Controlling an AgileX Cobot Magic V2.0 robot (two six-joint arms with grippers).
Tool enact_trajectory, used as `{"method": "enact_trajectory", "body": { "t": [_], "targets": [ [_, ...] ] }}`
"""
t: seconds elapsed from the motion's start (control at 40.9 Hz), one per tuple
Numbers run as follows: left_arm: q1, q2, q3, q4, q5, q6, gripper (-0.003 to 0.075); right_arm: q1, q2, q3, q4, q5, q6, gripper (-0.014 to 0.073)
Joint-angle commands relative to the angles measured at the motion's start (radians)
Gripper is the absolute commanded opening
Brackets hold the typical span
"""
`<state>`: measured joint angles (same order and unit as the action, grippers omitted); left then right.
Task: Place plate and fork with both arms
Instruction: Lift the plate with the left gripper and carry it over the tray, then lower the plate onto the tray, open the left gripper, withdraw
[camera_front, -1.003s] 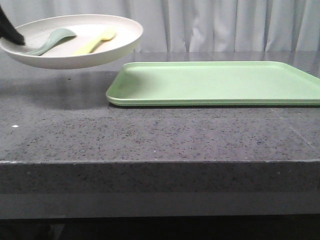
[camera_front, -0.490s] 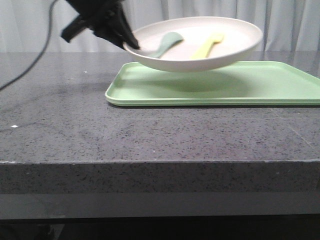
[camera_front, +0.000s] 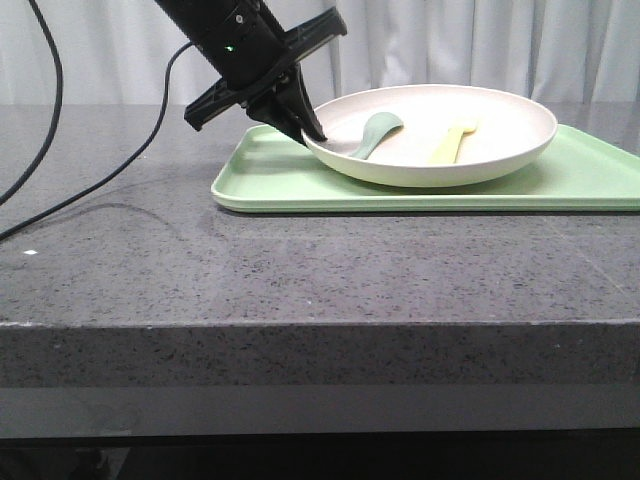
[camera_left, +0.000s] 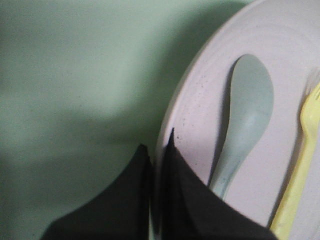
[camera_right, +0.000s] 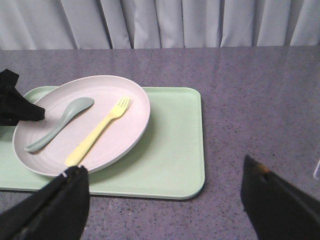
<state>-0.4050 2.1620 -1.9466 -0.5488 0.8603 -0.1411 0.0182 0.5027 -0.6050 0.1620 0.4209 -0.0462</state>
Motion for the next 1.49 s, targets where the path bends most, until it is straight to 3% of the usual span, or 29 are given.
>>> {"method": "enact_trajectory", "body": {
  "t": [0.0,0.392,0.538,0.783,0.881,1.101,1.224,1.322,1.469],
  "targets": [
    [-0.010,-0.068,-0.041,-0.049,-0.054,-0.018,-0.0018,-0.001,0.010,-0.038,0.001,-0.072,-0.004,0.0636],
    [-0.010,-0.068,-0.041,-0.040,-0.043,-0.016,-0.0006,-0.001,0.010,-0.038,0.001,-0.072,-0.004,0.0636],
    [-0.010,-0.068,-0.041,-0.040,-0.043,-0.007,0.0086,-0.001,0.010,-0.038,0.001,-0.072,-0.004,0.0636],
    [-0.013,-0.070,-0.041,-0.040,-0.034,0.014,0.0316,-0.001,0.010,-0.038,0.001,-0.072,-0.004,0.0636],
    [0.002,-0.085,-0.063,-0.037,-0.003,0.043,0.0350,-0.001,0.010,-0.038,0.001,-0.072,-0.004,0.0636],
    [0.048,-0.109,-0.193,-0.023,0.151,0.108,0.0331,-0.001,0.010,-0.038,0.001,-0.072,-0.004,0.0636],
    [0.052,-0.109,-0.250,-0.007,0.265,0.128,0.0202,-0.001,0.010,-0.038,0.001,-0.072,-0.004,0.0636],
    [0.052,-0.110,-0.281,0.030,0.366,0.141,-0.0008,-0.001,0.010,-0.038,0.001,-0.072,-0.004,0.0636],
    [0.052,-0.129,-0.289,0.039,0.411,0.141,-0.0018,-0.001,0.010,-0.038,0.001,-0.072,-0.004,0.0636]
  ]
}}
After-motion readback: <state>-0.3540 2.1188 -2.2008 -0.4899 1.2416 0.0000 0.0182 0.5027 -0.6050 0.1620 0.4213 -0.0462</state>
